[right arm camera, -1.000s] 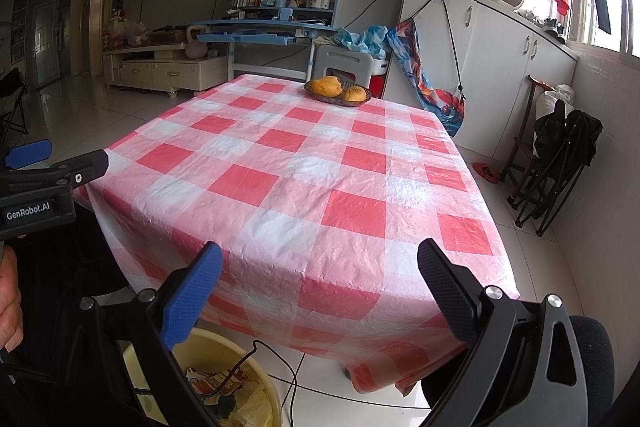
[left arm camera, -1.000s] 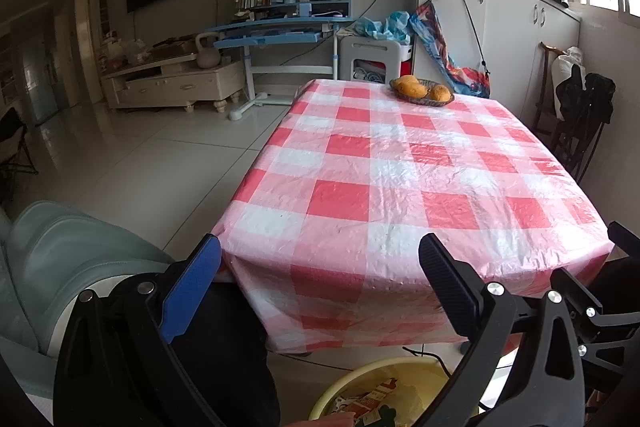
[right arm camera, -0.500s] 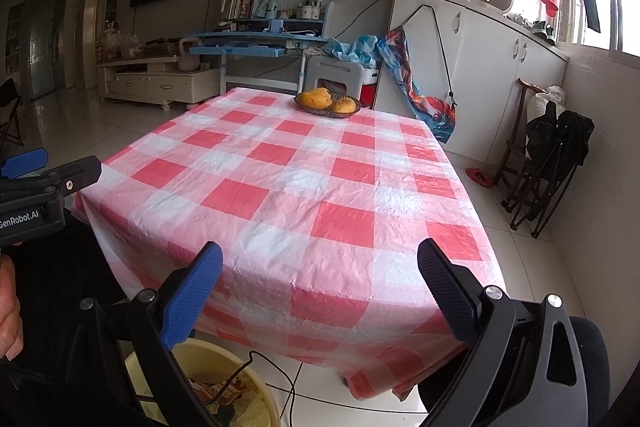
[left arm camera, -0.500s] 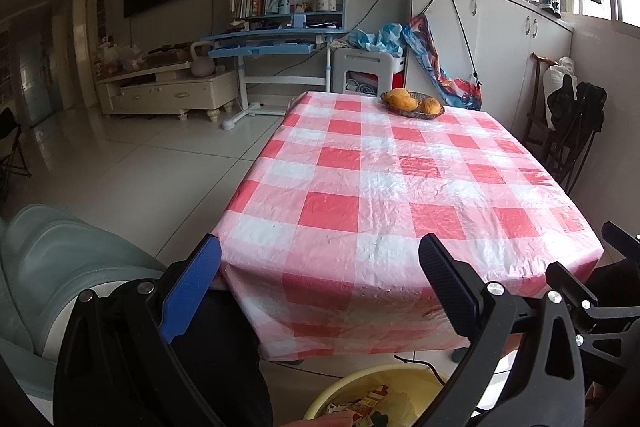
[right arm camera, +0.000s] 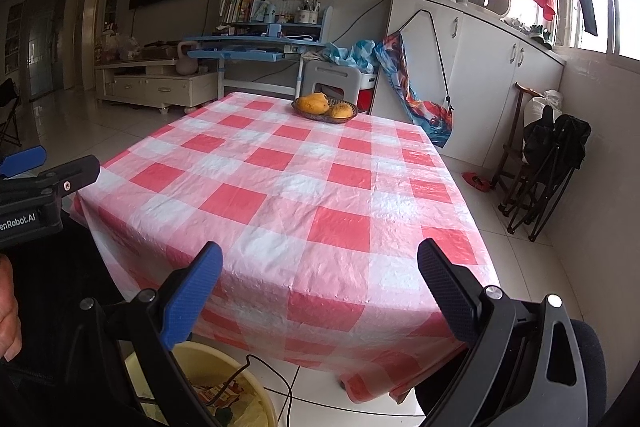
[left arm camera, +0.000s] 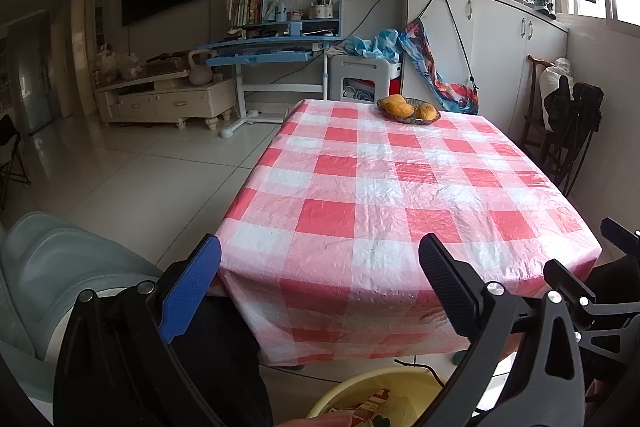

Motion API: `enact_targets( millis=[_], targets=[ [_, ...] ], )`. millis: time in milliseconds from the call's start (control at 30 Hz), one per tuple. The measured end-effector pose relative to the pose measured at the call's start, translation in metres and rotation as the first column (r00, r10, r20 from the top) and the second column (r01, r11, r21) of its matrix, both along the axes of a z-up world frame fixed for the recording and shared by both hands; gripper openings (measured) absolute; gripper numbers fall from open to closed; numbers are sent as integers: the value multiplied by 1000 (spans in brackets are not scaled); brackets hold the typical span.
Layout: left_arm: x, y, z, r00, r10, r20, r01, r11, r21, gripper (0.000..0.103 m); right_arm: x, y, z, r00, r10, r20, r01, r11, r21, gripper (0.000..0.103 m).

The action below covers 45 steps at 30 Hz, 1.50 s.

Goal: Collect trash

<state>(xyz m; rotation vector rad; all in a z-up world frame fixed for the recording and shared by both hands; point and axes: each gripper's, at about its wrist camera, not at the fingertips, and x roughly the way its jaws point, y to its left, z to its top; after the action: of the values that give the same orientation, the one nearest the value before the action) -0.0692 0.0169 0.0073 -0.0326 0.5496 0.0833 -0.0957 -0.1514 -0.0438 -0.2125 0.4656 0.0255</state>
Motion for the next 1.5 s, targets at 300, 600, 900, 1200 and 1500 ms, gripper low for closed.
enact_targets(
  millis=[300,600,900,1200,1500],
  targets=[
    [-1,-3,2,1000,-4,8,4,1000,-5,96,0,1,0,1000,0,-1,0,1000,0,94],
    [-2,-5,5,1000,-20,16,20,1000,1,96,0,1,0,1000,0,-1,0,1000,0,94],
    [-5,-6,20,1000,-25,3,25,1000,-7,96,-3,2,5,1000,16,1,-16,1000,-6,94],
    [10,-15,44,999,-17,-51,18,1000,25,96,7,-2,15,1000,9,7,-10,999,35,95],
    [28,-36,47,992,-58,-113,64,997,42,96,14,-5,17,1000,18,-1,-18,998,65,95]
  ],
)
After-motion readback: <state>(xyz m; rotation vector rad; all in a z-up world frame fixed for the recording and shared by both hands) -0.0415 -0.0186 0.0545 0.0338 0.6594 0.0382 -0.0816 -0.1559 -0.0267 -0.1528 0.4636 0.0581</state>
